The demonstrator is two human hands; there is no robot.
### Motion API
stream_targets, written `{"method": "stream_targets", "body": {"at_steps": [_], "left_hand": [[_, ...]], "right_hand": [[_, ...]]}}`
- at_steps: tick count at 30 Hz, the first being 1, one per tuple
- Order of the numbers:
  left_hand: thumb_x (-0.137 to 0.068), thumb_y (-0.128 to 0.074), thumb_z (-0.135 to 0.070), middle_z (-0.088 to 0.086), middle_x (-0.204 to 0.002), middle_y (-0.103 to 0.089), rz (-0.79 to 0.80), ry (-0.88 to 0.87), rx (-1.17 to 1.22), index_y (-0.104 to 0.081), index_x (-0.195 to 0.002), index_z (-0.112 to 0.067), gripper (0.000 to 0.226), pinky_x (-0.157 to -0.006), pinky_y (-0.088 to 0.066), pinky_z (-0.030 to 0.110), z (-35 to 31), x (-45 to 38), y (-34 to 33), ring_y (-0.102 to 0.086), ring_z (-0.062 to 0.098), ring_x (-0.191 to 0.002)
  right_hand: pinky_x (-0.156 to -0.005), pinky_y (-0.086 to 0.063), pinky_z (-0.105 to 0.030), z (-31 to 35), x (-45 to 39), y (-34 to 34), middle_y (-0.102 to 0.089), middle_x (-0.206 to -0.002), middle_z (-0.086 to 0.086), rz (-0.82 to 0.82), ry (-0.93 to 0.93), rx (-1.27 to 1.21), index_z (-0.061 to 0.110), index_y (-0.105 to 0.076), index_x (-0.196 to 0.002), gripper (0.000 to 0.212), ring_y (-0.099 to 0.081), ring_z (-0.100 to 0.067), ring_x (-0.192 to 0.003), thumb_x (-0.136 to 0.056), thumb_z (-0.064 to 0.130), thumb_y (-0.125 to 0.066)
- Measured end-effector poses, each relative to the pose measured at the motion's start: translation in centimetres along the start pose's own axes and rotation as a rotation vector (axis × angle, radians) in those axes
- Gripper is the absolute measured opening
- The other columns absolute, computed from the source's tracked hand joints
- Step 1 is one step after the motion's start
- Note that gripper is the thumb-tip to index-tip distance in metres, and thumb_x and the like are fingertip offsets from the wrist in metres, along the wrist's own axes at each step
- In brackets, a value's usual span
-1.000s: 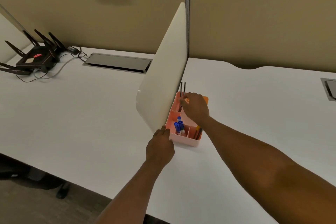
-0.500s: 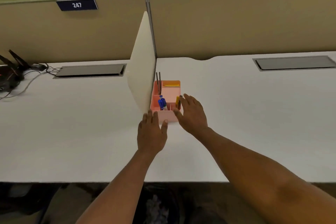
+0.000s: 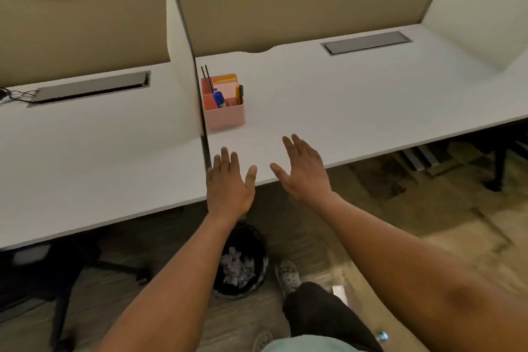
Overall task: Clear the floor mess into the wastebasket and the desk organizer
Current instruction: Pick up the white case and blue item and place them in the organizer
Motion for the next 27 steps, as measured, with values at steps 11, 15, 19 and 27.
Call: {"method": "stream_targets", "body": {"at_steps": [11,15,19,27], "left_hand": [[-0.097,-0.027,-0.056,0.007,-0.163,-0.006,0.095,-0.188,0.027,-0.018,-0.152,-0.014,0.069,-0.12,-0.009,0.045,-7.6,8.2,-5.1,-0.004,0.024,-0.151],[-0.098,-0.034,-0.049,0.008,-0.163,-0.007,0.16,-0.205,0.031,-0.02,-0.151,-0.012,0.066,-0.122,-0.01,0.044,-9.2,10.3,-8.7,-0.005,0.025,-0.151],[-0.098,-0.041,-0.042,0.011,-0.162,-0.013,0.222,-0.222,0.045,-0.026,-0.15,-0.01,0.063,-0.121,-0.015,0.046,-11.5,12.1,-12.9,-0.011,0.027,-0.15],[-0.096,-0.048,-0.031,0.012,-0.161,-0.019,0.323,-0.167,0.075,-0.036,-0.145,-0.008,0.056,-0.121,-0.019,0.045,-15.1,15.5,-23.8,-0.016,0.028,-0.149]], "right_hand": [[-0.118,-0.022,-0.044,-8.2,11.7,1.5,-0.025,-0.157,-0.006,-0.024,-0.186,-0.028,0.025,-0.02,-0.148,0.075,-0.023,-0.024,-0.146,-0.09,0.071,-0.023],[-0.116,-0.027,-0.044,-12.4,15.6,0.4,-0.031,-0.154,-0.005,0.012,-0.281,-0.061,0.025,-0.027,-0.146,0.064,-0.027,-0.023,-0.144,-0.094,0.062,-0.029],[-0.115,-0.029,-0.042,-17.7,19.4,-1.3,-0.037,-0.151,-0.008,0.074,-0.38,-0.079,0.018,-0.033,-0.145,0.057,-0.032,-0.025,-0.141,-0.098,0.051,-0.035],[-0.106,-0.036,-0.039,-29.4,25.7,-8.1,-0.053,-0.137,-0.016,0.172,-0.506,-0.187,0.007,-0.045,-0.137,0.043,-0.047,-0.032,-0.127,-0.101,0.03,-0.038]]}}
Point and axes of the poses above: each hand's wrist, its own x-axis away from the middle knuckle, its own y-axis out of the back of the hand, z = x × y, the point moved 10 cm from there along -x, towards the middle knuckle
